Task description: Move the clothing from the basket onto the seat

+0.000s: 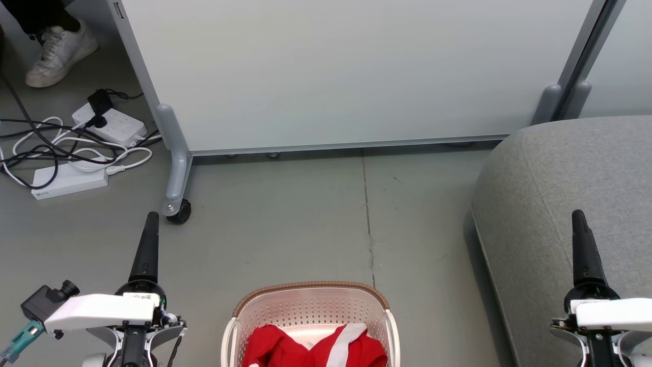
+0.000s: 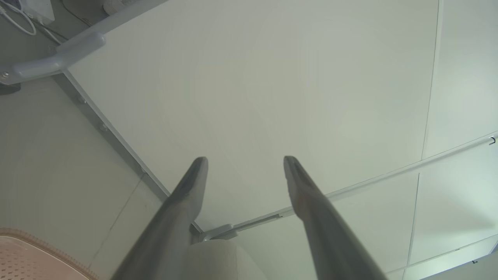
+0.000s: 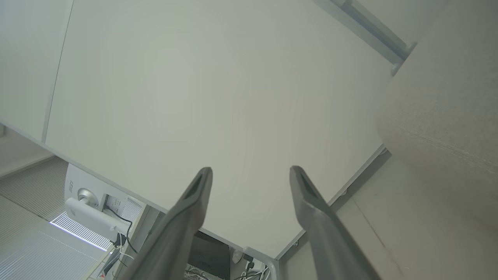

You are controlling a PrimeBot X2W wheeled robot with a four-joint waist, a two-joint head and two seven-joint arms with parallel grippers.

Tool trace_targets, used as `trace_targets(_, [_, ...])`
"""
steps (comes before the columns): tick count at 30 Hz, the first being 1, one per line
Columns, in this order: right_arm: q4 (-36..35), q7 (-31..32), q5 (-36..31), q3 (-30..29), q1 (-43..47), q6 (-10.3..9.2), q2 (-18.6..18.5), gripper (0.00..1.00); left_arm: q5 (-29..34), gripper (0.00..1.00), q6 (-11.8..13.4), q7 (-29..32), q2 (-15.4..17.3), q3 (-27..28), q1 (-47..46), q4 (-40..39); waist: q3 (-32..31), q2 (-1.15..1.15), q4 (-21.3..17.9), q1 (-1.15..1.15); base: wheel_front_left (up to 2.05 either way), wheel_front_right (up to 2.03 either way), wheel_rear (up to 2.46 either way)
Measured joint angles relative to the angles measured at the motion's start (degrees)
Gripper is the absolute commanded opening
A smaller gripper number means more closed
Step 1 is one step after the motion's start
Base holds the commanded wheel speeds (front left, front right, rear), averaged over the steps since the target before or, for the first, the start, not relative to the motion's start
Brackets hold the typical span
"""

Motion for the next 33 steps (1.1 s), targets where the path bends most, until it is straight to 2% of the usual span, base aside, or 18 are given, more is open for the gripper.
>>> trace_targets(10, [-3.6, -1.23, -13.5, 1.88, -1.12, 0.0, -0.81, 1.0, 10.0, 1.0, 0.0, -2.59, 0.09, -0.99, 1.3, -4.61, -0.07, 0.0, 0.1, 0.0, 0.0, 0.0, 0.0])
trace_targets(19, [-3.88, -2.19, -24.6, 3.14, -1.32, 0.0, -1.21, 1.0, 24.88, 1.0, 0.01, -4.71, 0.14, -4.75, 2.79, -6.9, -0.18, 0.0, 0.18, 0.0, 0.0, 0.0, 0.0])
trace_targets(22, [-3.56, -2.43, -27.52, 3.77, -1.31, 0.01, -1.22, 1.0, 29.55, 1.0, 1.53, -5.36, 0.19, -6.23, 3.43, -6.99, -0.2, 0.0, 0.24, 0.0, 0.0, 0.0, 0.0])
trace_targets(27, [-3.0, -2.96, -32.63, 4.22, -1.31, 0.01, -1.21, 1.0, 38.31, 1.0, 6.43, -6.37, 0.24, -9.45, 3.61, -6.72, -0.21, 0.0, 0.25, 0.0, 0.0, 0.0, 0.0])
trace_targets(33, [-1.86, -3.49, -38.51, 5.55, -1.31, 0.02, -1.29, 1.0, 45.85, 1.0, 9.72, -7.64, 0.24, -13.0, 3.93, -7.02, -0.32, 0.0, 0.2, 0.0, 0.0, 0.0, 0.0])
